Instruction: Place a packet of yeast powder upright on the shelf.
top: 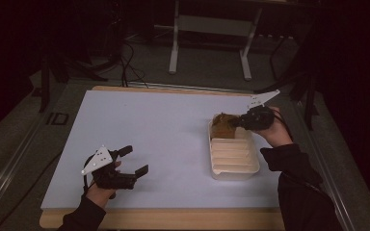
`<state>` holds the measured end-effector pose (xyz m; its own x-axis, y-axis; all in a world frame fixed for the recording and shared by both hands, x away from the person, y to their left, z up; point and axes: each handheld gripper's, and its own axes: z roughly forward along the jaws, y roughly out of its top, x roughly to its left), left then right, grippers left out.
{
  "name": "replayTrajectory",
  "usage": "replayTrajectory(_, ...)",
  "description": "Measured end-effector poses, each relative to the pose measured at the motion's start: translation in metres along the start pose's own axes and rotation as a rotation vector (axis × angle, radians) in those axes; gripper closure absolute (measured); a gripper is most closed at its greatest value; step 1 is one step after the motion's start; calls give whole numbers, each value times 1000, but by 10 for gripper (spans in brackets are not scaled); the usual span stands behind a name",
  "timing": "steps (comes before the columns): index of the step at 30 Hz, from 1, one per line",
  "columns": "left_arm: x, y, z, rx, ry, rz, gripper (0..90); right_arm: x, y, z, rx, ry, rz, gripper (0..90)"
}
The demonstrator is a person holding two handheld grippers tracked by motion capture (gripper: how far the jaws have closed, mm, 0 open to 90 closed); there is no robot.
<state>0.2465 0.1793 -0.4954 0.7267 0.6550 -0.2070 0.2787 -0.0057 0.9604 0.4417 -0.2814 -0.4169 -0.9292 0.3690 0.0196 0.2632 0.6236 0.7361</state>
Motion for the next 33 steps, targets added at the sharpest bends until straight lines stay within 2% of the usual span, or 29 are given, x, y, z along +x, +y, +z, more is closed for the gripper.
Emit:
replayTrajectory(4,0,0,0,1,1,6,57,4,5,-1,30,-28,20,725)
replayTrajectory(7,0,0,0,2,1,6,57,7,11,-4,21,-58,68,631)
replayTrajectory(10,-1,-1,0,5,0,6,57,13,18,-8,5,-94,90,513)
replayTrajectory(14,-1,0,0,8,0,11,57,19,27,-14,-24,-127,80,443)
replayTrajectory(22,-1,0,-1,8,1,15,57,34,39,-21,-83,-124,91,385)
replayTrajectory(24,-1,0,-1,10,1,18,57,40,42,-21,-85,-138,97,360)
replayTrajectory(28,-2,-1,0,14,-2,20,57,51,45,-20,-89,-134,80,285)
replayTrajectory(33,-2,0,-1,12,-1,25,57,67,46,-18,-96,-134,74,241)
